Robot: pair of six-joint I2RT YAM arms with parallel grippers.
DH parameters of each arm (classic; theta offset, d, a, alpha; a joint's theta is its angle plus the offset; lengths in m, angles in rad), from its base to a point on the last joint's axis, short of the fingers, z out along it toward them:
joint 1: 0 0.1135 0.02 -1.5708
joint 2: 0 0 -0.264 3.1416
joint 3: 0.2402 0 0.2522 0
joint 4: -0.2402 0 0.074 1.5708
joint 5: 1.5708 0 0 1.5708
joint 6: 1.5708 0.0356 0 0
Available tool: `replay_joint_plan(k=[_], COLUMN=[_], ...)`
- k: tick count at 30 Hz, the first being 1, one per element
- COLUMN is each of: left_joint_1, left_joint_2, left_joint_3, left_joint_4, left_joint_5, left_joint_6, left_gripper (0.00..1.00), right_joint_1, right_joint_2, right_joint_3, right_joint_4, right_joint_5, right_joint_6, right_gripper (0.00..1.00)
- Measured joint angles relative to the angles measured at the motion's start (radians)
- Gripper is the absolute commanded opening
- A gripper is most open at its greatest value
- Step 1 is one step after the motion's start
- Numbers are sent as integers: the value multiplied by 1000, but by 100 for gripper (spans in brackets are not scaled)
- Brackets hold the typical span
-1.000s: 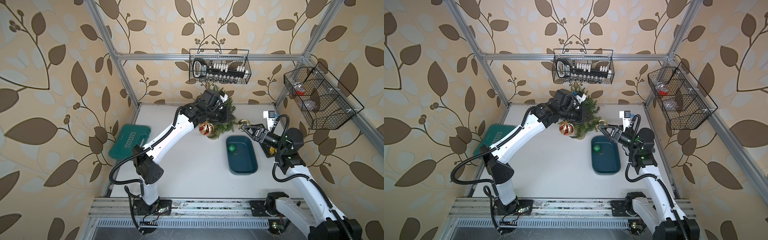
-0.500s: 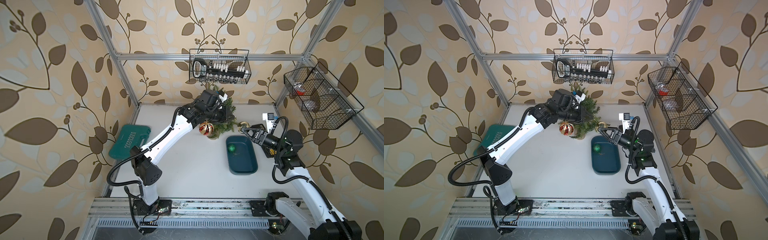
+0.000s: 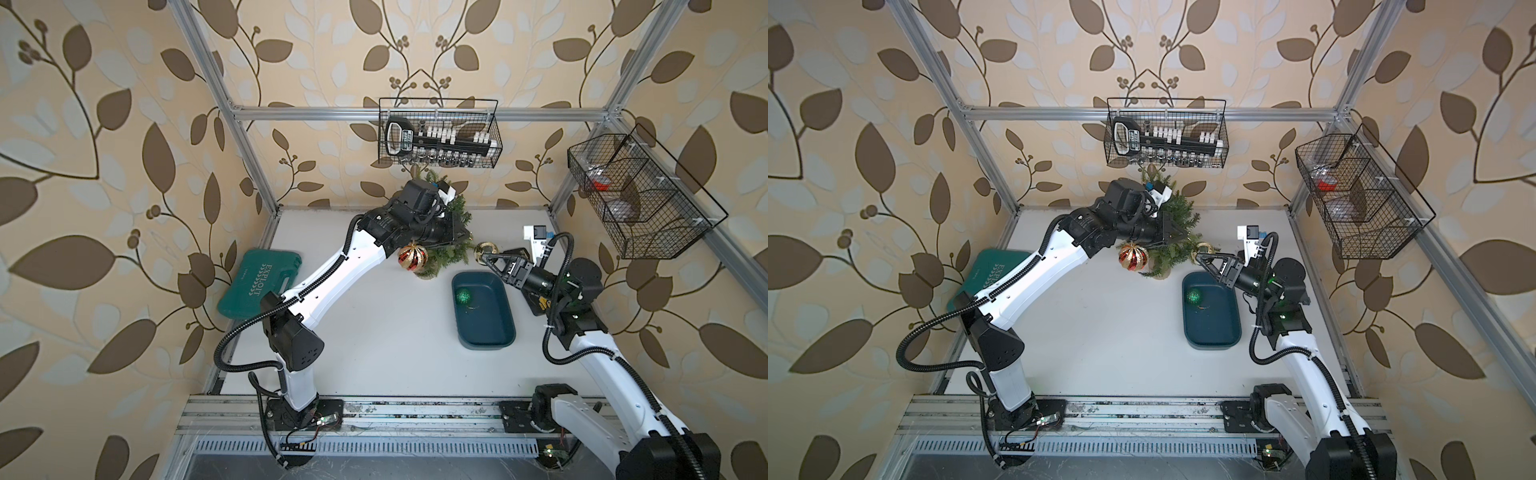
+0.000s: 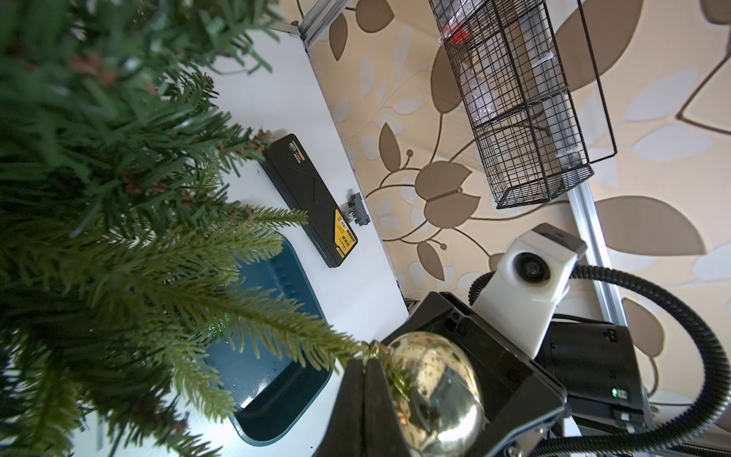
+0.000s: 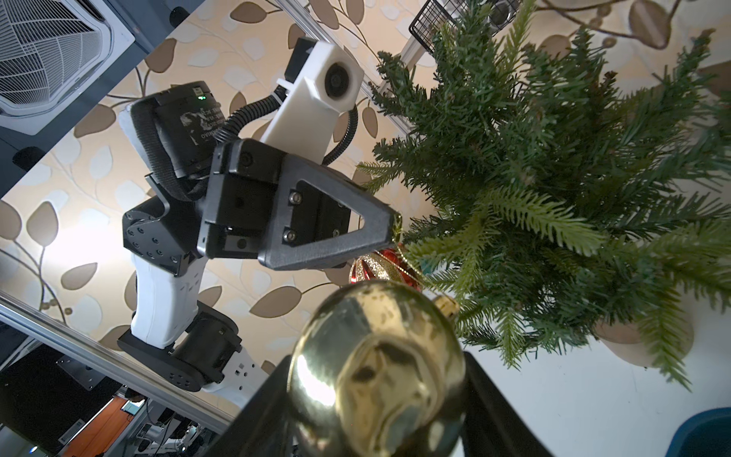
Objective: Decorate the small christmas tree with ornaments
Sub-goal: Hang an ornament on the christmas tree.
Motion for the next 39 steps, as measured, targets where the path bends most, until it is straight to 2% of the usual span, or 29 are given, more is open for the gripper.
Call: replay_joint_plan(k=[28, 32, 39], left_joint_1=[0, 0, 0], left_joint_2=[0, 0, 0], left_joint_3=[0, 0, 0], left_joint_4=[13, 13, 13], left_joint_5=[-5, -6, -6], left_joint_6=[0, 0, -1], left_gripper=[4, 7, 8], right_joint_1=[1, 2, 4], right_joint_2=[31, 34, 51], right_joint_3=[0, 0, 0], right_joint_4=[121, 127, 134], right_joint_5=[14, 14, 16], right_joint_6=[52, 55, 56], right_gripper=[58, 58, 58])
